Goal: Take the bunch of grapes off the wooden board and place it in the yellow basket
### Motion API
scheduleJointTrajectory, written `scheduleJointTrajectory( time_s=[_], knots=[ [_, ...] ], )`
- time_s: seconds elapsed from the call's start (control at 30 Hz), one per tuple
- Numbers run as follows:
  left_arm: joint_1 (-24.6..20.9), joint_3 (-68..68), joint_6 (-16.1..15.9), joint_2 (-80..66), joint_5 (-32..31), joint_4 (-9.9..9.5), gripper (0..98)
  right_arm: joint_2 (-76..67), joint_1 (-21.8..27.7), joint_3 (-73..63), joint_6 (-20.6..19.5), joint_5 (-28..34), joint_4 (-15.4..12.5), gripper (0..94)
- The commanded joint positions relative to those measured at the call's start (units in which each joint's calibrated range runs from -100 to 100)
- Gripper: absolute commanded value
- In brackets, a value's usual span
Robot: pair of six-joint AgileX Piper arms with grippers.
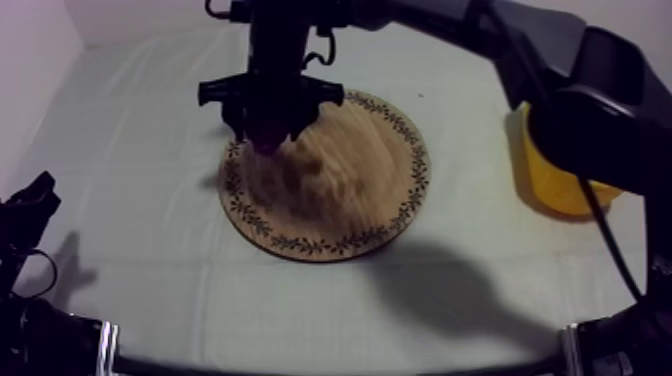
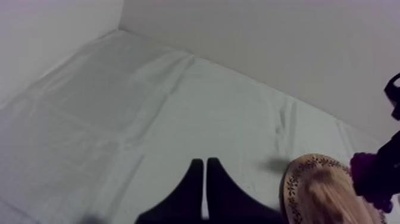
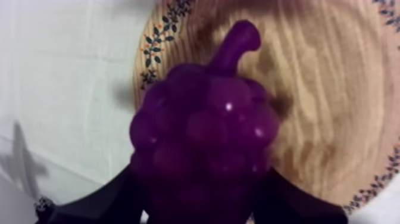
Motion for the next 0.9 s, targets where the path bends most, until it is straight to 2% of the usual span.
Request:
scheduleJointTrajectory(
  time_s=[0.0, 0.53, 0.7, 0.87],
  knots=[
    [0.0, 0.0, 0.0, 0.0, 0.0, 0.01, 0.0, -4.1, 0.2, 2.2, 0.3, -0.1, 0.2, 34.7],
    [0.0, 0.0, 0.0, 0.0, 0.0, 0.01, 0.0, -20.3, 1.5, 21.2, 2.9, -0.6, 1.4, 34.9],
    [0.0, 0.0, 0.0, 0.0, 0.0, 0.01, 0.0, -24.3, 3.8, 26.6, 5.0, -0.6, 3.0, 35.0],
    [0.0, 0.0, 0.0, 0.0, 0.0, 0.01, 0.0, -28.4, 8.3, 33.0, 7.9, -0.7, 4.8, 35.1]
  ],
)
